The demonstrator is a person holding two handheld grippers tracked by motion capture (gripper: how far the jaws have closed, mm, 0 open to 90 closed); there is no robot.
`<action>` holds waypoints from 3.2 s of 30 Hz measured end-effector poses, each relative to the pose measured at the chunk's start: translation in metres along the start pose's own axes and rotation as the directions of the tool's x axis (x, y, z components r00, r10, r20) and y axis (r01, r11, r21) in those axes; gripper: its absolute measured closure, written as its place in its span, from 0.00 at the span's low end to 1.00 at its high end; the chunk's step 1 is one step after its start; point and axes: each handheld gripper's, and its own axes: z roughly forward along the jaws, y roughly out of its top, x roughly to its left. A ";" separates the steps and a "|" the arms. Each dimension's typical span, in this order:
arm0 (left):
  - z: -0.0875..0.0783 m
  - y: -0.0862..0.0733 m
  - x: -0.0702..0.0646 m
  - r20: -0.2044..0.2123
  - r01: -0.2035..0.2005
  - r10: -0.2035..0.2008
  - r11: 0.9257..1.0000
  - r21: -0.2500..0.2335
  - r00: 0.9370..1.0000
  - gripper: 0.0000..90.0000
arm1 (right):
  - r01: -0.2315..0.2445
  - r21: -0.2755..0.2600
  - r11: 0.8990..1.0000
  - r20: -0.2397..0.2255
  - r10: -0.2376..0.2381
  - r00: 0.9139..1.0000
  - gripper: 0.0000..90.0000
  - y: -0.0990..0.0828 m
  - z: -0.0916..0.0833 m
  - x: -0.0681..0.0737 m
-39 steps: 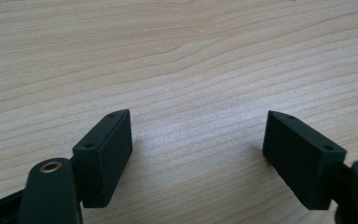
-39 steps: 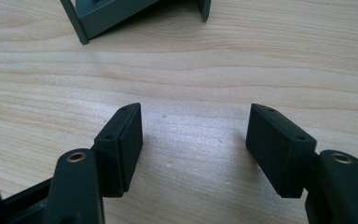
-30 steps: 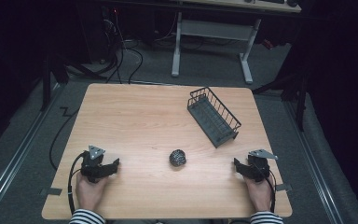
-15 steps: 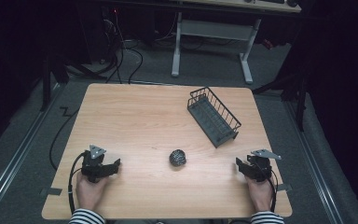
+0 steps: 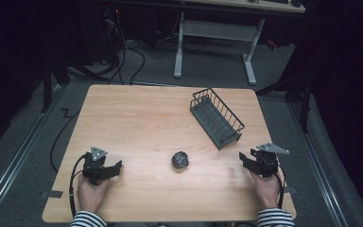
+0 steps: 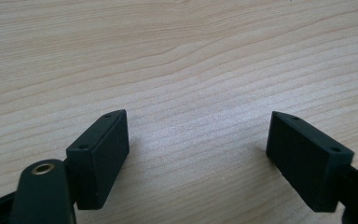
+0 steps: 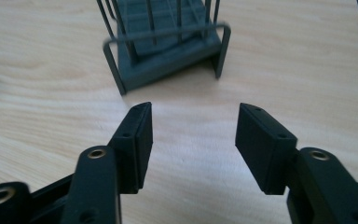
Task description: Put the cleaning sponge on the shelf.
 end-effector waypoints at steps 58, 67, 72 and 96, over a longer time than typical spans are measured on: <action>0.000 0.000 0.000 -0.011 0.007 -0.007 1.000 -0.005 1.000 0.29 | 0.001 0.107 0.994 -0.039 0.003 0.999 0.89 0.116 0.080 -0.015; -0.001 0.000 -0.001 -0.012 0.007 -0.007 1.000 -0.005 1.000 0.29 | 0.050 0.120 0.992 -0.076 -0.041 0.996 0.95 0.116 0.079 -0.007; -0.001 0.000 0.001 -0.004 0.017 -0.017 1.000 -0.009 1.000 0.29 | 0.063 0.119 0.991 -0.077 -0.054 0.996 0.95 0.114 0.076 -0.003; 0.000 0.000 0.000 -0.013 0.009 -0.009 1.000 -0.007 1.000 0.30 | 0.176 0.081 0.981 -0.159 -0.162 0.974 0.96 0.089 0.051 0.024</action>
